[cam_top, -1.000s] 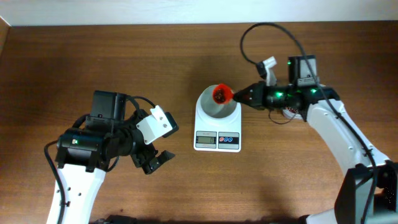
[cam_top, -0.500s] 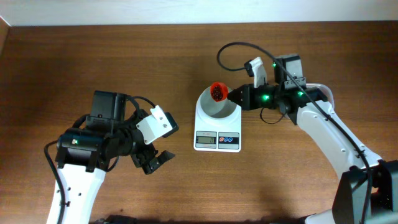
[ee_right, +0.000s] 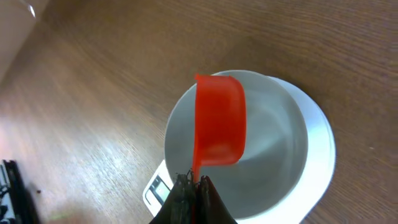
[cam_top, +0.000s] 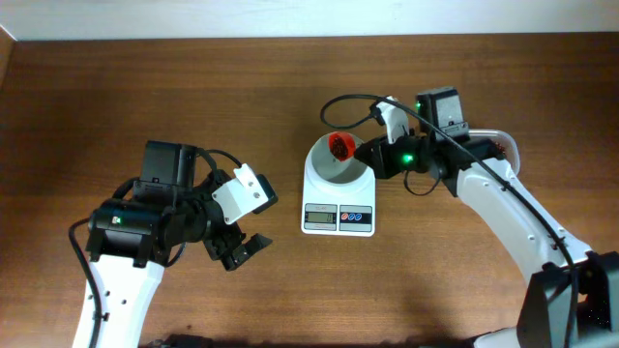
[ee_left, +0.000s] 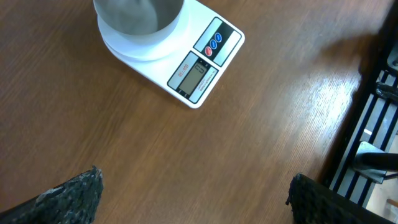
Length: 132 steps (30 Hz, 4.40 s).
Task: Scoop and weigh 50g on scale
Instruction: 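Carry the filled scoop with the right gripper over the bowl, then tilt the scoop with the right gripper to pour beans into bowl, then move the empty scoop with the right gripper back to the tub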
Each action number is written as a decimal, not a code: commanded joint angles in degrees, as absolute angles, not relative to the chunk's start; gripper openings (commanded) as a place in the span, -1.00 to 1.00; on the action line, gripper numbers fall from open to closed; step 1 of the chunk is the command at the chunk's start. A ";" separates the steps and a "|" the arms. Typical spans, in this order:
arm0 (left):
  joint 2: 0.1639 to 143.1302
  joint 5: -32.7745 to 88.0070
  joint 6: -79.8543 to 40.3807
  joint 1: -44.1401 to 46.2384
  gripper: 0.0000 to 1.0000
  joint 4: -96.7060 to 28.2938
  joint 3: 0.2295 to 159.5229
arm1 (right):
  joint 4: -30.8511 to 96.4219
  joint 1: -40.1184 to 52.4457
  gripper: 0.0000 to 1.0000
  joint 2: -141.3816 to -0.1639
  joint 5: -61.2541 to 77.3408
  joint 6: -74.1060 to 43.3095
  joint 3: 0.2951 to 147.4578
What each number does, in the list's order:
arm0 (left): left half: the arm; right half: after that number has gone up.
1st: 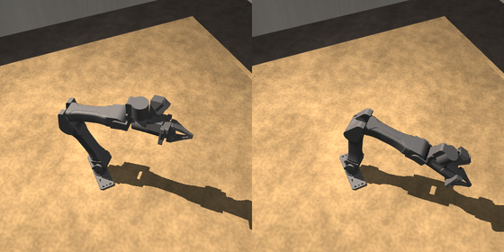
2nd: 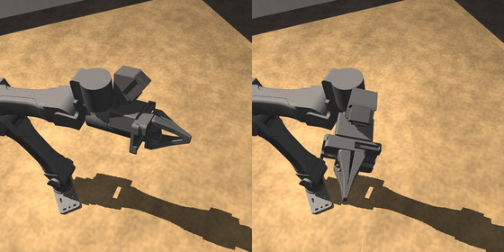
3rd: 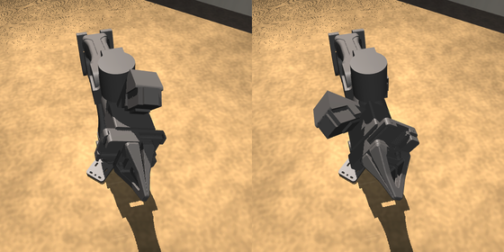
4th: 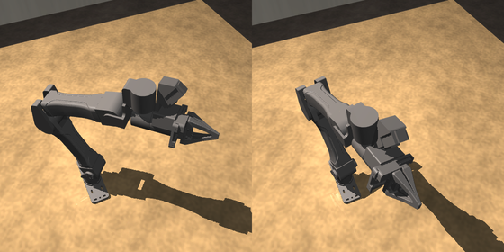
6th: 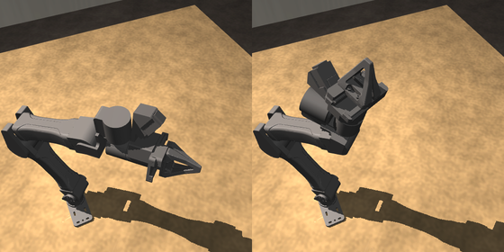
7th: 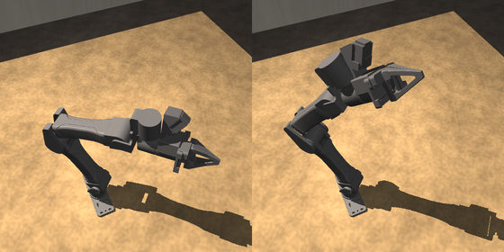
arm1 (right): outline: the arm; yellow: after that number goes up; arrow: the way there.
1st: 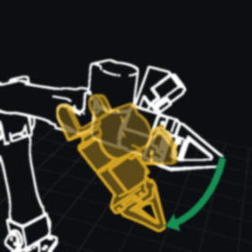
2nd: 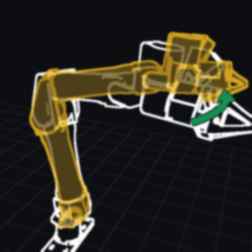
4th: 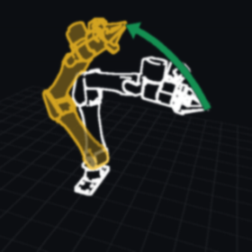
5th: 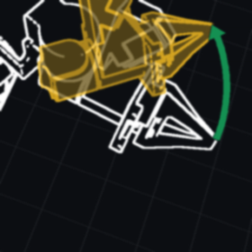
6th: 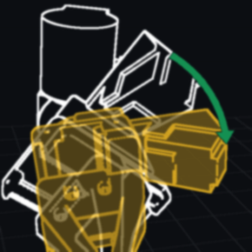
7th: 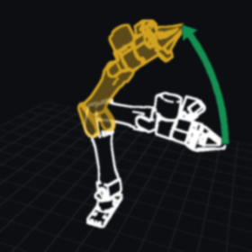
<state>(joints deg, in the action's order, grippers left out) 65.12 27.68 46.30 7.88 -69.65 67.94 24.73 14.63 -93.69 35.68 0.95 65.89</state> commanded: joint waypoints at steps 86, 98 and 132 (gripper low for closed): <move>64.64 28.69 47.27 7.60 0.98 -69.76 69.14 | 28.60 25.43 -0.92 -87.31 7.40 11.60 66.72; 64.64 28.69 47.27 7.60 0.98 -69.76 69.14 | 28.47 25.54 -0.92 -87.31 8.36 11.51 66.72; 64.64 28.71 47.27 7.60 0.98 -69.76 69.14 | 45.95 1.74 -0.92 -84.75 -8.88 5.02 67.55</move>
<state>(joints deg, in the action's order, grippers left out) 65.12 27.68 46.30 7.88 -69.65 67.94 45.87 2.07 -81.41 -6.52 5.87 67.22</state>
